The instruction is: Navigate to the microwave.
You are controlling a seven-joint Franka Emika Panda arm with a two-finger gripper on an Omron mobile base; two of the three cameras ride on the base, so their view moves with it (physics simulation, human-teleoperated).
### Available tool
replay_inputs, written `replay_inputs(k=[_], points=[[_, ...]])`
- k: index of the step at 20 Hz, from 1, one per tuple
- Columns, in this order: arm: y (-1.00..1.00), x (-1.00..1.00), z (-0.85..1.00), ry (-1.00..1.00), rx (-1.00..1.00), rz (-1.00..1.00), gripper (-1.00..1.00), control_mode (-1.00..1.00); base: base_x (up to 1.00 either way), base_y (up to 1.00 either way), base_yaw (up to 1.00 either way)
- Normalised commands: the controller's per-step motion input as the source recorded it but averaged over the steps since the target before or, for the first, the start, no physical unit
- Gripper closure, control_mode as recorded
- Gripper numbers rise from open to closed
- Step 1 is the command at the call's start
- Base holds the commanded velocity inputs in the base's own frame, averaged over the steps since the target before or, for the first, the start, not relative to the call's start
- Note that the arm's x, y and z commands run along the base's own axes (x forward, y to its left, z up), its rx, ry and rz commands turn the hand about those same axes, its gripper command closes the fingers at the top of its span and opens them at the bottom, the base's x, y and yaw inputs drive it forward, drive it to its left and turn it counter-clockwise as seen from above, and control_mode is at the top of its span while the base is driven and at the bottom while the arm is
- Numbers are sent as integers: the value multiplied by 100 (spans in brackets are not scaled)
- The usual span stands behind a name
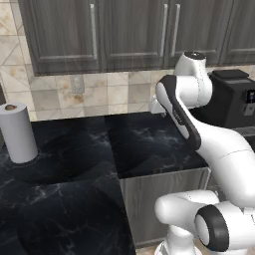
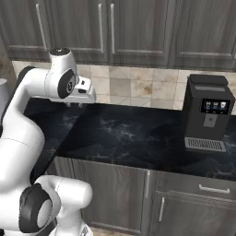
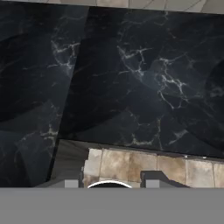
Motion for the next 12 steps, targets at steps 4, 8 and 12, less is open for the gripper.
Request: replay_inputs(k=[4, 8, 12], points=[[-6, -43, -3, 0, 0, 0, -100, -100, 0, 0, 0], [-8, -75, -13, 0, 0, 0, -100, -100, 0, 0, 0], [0, -57, -22, 0, 0, 0, -100, -100, 0, 0, 0]])
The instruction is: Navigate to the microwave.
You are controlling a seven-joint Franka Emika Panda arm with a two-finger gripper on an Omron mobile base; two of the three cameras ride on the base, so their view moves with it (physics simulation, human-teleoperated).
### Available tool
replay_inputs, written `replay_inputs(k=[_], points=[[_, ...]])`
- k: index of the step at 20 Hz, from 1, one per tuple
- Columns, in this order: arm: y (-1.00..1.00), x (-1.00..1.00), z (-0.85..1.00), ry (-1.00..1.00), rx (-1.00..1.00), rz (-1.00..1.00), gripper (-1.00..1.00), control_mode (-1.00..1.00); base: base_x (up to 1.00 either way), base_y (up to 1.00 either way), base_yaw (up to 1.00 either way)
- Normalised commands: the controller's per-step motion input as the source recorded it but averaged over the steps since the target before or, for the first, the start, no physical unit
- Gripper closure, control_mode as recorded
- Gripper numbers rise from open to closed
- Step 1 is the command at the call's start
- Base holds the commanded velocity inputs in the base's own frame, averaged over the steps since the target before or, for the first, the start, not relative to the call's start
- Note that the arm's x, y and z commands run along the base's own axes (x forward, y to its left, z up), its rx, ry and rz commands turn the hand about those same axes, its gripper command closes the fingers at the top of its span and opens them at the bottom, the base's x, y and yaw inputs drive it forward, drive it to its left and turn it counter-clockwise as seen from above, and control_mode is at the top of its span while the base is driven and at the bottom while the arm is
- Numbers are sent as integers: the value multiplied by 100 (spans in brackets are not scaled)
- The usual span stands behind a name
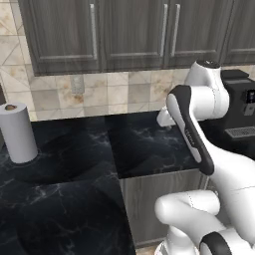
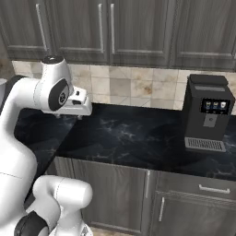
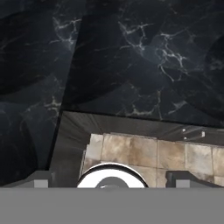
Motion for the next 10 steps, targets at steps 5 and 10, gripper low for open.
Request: replay_inputs(k=[5, 10], points=[[0, -43, -24, 0, 0, 0, -100, -100, 0, 0, 0], [0, -17, -9, 0, 0, 0, -100, 100, -32, -16, -1]])
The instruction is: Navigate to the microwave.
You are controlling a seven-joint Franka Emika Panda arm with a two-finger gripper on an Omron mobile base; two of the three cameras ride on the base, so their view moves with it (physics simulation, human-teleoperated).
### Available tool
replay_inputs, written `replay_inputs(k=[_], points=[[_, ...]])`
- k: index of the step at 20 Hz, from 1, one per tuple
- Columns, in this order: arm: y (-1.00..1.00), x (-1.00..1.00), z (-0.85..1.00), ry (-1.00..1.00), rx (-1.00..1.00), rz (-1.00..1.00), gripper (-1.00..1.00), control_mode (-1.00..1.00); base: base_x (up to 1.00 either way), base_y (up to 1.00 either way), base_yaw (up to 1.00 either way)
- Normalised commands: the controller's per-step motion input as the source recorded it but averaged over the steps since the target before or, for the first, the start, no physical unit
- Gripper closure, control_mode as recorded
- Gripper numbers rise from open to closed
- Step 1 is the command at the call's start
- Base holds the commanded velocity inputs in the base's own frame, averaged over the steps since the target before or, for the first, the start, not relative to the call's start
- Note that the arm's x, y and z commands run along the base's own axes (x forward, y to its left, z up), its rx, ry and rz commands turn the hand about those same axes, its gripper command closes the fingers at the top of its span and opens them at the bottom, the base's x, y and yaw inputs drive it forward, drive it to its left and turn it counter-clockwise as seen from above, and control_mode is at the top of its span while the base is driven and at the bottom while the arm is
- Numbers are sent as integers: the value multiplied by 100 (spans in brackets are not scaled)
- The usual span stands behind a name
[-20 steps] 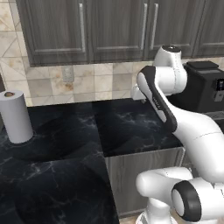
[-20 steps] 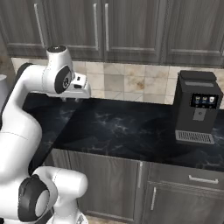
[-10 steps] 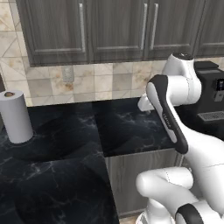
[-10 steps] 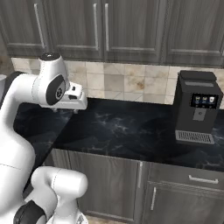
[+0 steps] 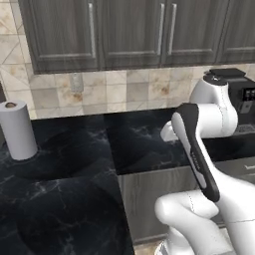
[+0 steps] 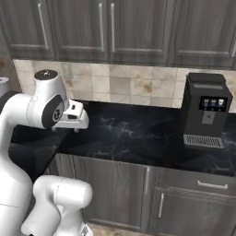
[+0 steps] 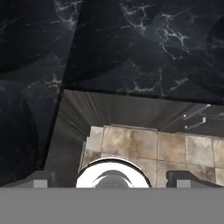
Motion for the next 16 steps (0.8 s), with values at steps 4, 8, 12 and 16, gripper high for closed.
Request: replay_inputs(k=[4, 8, 12, 16], points=[[0, 0, 0, 0, 0, 0, -100, 100, -62, -56, -16], [0, 0, 0, 0, 0, 0, -100, 100, -50, -78, -30], [0, 0, 0, 0, 0, 0, -100, 100, -34, -85, -36], [0, 0, 0, 0, 0, 0, -100, 100, -18, -69, -36]])
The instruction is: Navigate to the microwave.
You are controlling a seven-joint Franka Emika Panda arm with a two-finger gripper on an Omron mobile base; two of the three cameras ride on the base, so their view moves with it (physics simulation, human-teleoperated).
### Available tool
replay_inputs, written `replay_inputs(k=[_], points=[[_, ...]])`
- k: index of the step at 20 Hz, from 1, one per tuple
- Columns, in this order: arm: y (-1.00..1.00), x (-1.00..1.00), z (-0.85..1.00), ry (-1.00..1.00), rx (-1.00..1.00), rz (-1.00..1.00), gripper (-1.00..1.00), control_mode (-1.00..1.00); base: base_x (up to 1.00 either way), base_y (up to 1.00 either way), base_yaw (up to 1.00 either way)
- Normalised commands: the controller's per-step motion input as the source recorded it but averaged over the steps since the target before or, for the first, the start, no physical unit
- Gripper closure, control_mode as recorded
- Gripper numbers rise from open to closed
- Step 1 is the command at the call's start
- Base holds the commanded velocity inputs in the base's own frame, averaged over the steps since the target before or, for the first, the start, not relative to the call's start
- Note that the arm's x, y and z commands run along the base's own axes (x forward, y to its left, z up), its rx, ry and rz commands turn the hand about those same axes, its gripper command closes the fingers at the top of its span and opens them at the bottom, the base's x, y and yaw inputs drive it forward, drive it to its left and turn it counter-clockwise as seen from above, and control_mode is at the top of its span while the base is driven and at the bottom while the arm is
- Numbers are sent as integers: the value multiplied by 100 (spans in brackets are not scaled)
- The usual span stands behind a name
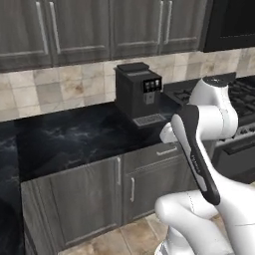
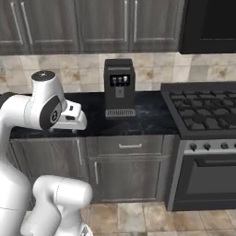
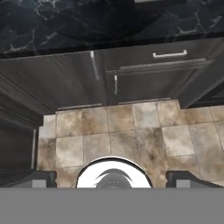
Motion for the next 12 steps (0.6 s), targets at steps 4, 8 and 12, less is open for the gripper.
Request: replay_inputs(k=[4, 8, 12], points=[[0, 0, 0, 0, 0, 0, -100, 100, -3, -62, -33], [0, 0, 0, 0, 0, 0, -100, 100, 0, -54, -29], [0, 0, 0, 0, 0, 0, -100, 100, 10, -53, -17]])
